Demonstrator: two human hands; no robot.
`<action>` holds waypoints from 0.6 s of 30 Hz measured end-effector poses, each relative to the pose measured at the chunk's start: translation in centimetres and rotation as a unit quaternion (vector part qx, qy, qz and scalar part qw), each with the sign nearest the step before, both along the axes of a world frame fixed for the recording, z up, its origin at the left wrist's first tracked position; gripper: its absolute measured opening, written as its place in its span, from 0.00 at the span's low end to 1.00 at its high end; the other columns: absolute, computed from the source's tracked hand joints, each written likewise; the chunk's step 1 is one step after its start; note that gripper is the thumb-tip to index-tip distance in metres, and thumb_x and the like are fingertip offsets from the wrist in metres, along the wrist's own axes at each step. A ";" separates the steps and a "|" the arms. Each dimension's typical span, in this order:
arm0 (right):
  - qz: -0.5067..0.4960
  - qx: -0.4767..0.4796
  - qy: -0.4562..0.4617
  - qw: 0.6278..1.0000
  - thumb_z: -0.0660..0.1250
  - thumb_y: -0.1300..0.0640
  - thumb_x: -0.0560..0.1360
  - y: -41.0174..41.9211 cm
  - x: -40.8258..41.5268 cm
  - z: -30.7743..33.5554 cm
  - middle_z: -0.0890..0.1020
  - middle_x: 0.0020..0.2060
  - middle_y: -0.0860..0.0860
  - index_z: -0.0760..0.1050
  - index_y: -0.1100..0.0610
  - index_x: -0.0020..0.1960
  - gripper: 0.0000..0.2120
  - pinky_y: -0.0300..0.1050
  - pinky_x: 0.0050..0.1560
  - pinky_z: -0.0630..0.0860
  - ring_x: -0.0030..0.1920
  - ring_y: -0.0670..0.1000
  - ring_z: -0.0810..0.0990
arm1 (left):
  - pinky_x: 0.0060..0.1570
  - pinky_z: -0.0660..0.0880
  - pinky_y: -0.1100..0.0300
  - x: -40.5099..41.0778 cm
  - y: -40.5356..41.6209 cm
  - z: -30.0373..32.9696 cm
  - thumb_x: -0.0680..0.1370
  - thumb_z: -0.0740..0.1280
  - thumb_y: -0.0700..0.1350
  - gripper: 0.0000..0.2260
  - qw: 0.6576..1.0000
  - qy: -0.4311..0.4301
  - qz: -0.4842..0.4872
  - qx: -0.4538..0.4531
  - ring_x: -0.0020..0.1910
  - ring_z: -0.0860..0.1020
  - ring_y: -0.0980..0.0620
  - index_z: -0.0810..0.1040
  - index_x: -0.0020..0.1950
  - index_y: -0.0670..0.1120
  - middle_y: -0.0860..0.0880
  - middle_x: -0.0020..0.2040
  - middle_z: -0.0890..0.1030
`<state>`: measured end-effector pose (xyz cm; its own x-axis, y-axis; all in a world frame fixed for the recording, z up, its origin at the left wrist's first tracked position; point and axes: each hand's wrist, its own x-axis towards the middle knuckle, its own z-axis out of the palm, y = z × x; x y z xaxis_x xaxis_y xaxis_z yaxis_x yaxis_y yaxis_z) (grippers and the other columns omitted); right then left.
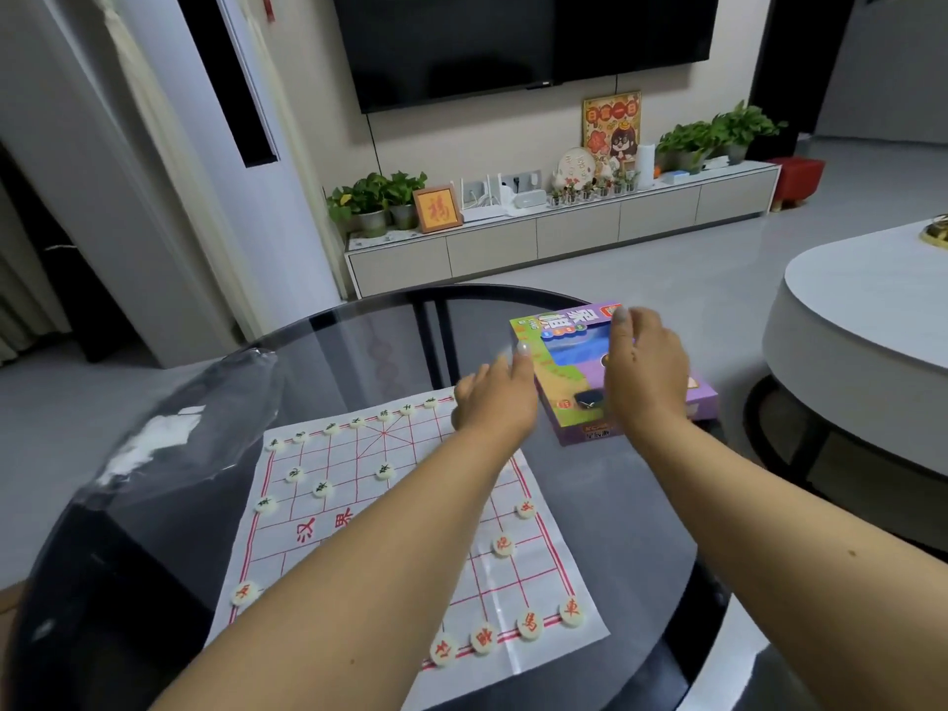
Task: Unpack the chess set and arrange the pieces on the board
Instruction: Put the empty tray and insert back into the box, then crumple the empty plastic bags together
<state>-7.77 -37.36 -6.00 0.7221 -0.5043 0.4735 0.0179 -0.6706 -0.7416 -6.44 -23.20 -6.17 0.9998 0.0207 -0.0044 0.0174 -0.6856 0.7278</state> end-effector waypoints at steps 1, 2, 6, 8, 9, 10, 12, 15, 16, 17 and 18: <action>0.043 -0.010 -0.021 0.999 0.48 0.44 0.80 1.6 -0.1 0.3 0.79 0.49 0.56 0.73 0.58 0.57 0.22 0.50 0.50 0.67 0.52 0.58 0.75 | 0.69 0.59 0.45 -0.1 1.7 0.0 0.81 0.42 0.61 0.27 1.000 -0.019 0.000 0.008 0.72 0.60 0.46 0.67 0.71 0.50 0.48 0.70 0.70; 0.086 -0.022 -0.032 0.996 0.48 0.42 0.79 3.2 -0.1 0.4 0.79 0.48 0.54 0.74 0.58 0.55 0.24 0.49 0.48 0.66 0.51 0.56 0.75 | 0.71 0.57 0.45 -0.1 3.5 -0.1 0.81 0.43 0.60 0.26 0.999 -0.036 -0.003 0.020 0.74 0.59 0.46 0.67 0.72 0.50 0.48 0.72 0.68; 0.221 -0.100 0.013 0.970 0.43 0.37 0.74 9.0 -0.6 -0.1 0.80 0.52 0.52 0.72 0.56 0.61 0.32 0.47 0.51 0.66 0.53 0.53 0.75 | 0.74 0.44 0.44 -0.6 10.1 -0.6 0.81 0.41 0.61 0.26 0.993 -0.021 0.035 0.109 0.78 0.48 0.47 0.56 0.77 0.54 0.53 0.78 0.55; 0.267 -0.158 0.057 0.949 0.39 0.35 0.72 11.4 -0.9 -0.9 0.79 0.57 0.51 0.69 0.55 0.65 0.36 0.48 0.59 0.64 0.59 0.52 0.73 | 0.72 0.38 0.41 -1.6 12.8 -0.8 0.80 0.38 0.61 0.26 0.986 0.027 0.053 0.154 0.78 0.42 0.48 0.51 0.78 0.59 0.56 0.79 0.52; 0.286 -0.183 0.083 0.937 0.37 0.34 0.72 12.3 -0.9 -1.4 0.78 0.60 0.51 0.67 0.54 0.67 0.37 0.49 0.63 0.61 0.63 0.51 0.71 | 0.72 0.36 0.40 -2.2 13.8 -0.9 0.81 0.38 0.60 0.25 0.981 0.039 0.049 0.183 0.78 0.41 0.48 0.50 0.78 0.59 0.57 0.78 0.54; 0.301 -0.208 0.108 0.924 0.36 0.34 0.71 13.2 -0.8 -2.0 0.77 0.61 0.50 0.66 0.53 0.69 0.38 0.49 0.66 0.58 0.65 0.51 0.69 | 0.71 0.35 0.39 -2.8 14.7 -1.0 0.81 0.38 0.57 0.24 0.975 0.048 0.039 0.214 0.78 0.40 0.48 0.49 0.78 0.59 0.57 0.78 0.55; 0.316 -0.247 0.150 0.904 0.32 0.33 0.69 14.5 -0.5 -2.7 0.76 0.64 0.49 0.64 0.51 0.70 0.41 0.51 0.69 0.55 0.68 0.50 0.66 | 0.71 0.34 0.37 -3.6 16.0 -1.1 0.82 0.39 0.53 0.23 0.963 0.063 0.024 0.261 0.78 0.41 0.48 0.49 0.78 0.59 0.58 0.77 0.58; 0.324 -0.288 0.215 0.875 0.32 0.34 0.72 15.7 0.0 -3.5 0.71 0.69 0.50 0.61 0.51 0.72 0.39 0.55 0.71 0.51 0.71 0.51 0.62 | 0.69 0.32 0.37 -3.7 17.1 -1.4 0.83 0.39 0.50 0.22 0.952 0.083 0.004 0.295 0.78 0.43 0.48 0.45 0.77 0.62 0.59 0.77 0.58; 0.323 -0.296 0.235 0.868 0.34 0.36 0.76 15.9 0.2 -3.6 0.69 0.70 0.50 0.60 0.51 0.73 0.35 0.55 0.71 0.50 0.72 0.52 0.61 | 0.69 0.31 0.37 -3.7 17.2 -1.6 0.83 0.39 0.51 0.22 0.952 0.091 -0.001 0.293 0.78 0.43 0.49 0.45 0.77 0.62 0.58 0.76 0.60; 0.319 -0.300 0.250 0.864 0.36 0.38 0.78 16.0 0.4 -3.7 0.67 0.71 0.51 0.59 0.51 0.74 0.32 0.56 0.72 0.48 0.72 0.52 0.60 | 0.68 0.31 0.37 -3.6 17.3 -1.6 0.83 0.38 0.52 0.22 0.953 0.097 -0.005 0.288 0.78 0.44 0.49 0.46 0.77 0.62 0.57 0.75 0.63; 0.315 -0.301 0.258 0.862 0.37 0.39 0.79 16.1 0.7 -3.9 0.66 0.72 0.51 0.59 0.52 0.74 0.30 0.56 0.72 0.48 0.73 0.52 0.60 | 0.68 0.31 0.36 -3.4 17.5 -1.6 0.83 0.38 0.52 0.22 0.953 0.099 -0.011 0.285 0.78 0.44 0.49 0.46 0.77 0.62 0.57 0.74 0.64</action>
